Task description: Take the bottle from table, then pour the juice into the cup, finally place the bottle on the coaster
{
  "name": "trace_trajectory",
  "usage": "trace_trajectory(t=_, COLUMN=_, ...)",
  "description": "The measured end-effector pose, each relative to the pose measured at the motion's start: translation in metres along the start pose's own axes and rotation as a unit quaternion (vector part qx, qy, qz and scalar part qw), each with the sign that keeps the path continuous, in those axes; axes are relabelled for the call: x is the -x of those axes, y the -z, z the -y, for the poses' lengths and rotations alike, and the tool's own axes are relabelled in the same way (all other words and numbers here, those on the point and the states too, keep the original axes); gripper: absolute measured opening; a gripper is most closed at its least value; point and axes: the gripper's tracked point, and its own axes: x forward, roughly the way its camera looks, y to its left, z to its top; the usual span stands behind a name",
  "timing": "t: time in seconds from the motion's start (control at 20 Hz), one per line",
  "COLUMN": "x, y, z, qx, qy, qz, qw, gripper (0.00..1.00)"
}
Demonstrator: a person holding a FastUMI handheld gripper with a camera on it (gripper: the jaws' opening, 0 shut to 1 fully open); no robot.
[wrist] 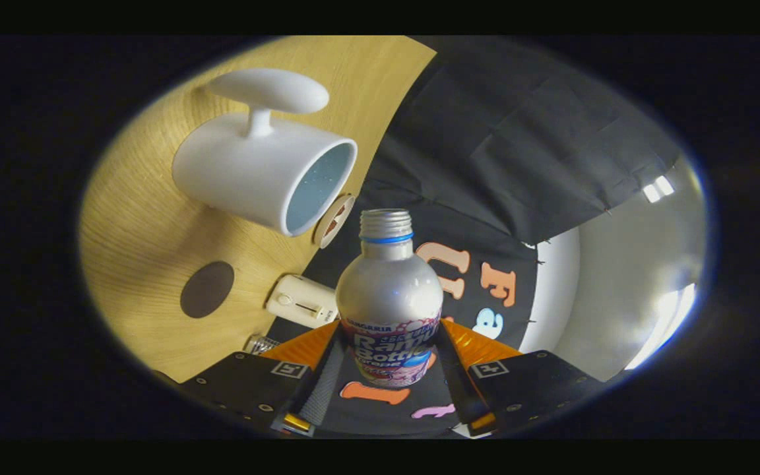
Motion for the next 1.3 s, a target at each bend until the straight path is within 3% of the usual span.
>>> trace_trajectory(t=0.3, x=-0.006, y=0.002, z=-0.03, qx=-0.143, qy=-0.047, qz=-0.016, qw=0.989, gripper=0.74)
trace_trajectory(t=0.55, x=-0.004, y=0.01, z=-0.053, qx=-0.266, qy=-0.06, qz=-0.052, qw=0.961, gripper=0.75)
trace_trajectory(t=0.65, x=0.0, y=0.018, z=-0.058, qx=-0.32, qy=-0.067, qz=-0.067, qw=0.943, gripper=0.75)
trace_trajectory(t=0.8, x=-0.008, y=0.027, z=-0.061, qx=-0.414, qy=-0.077, qz=-0.086, qw=0.903, gripper=0.75)
trace_trajectory(t=1.3, x=-0.026, y=0.028, z=-0.074, qx=-0.661, qy=-0.138, qz=-0.117, qw=0.728, gripper=0.75)
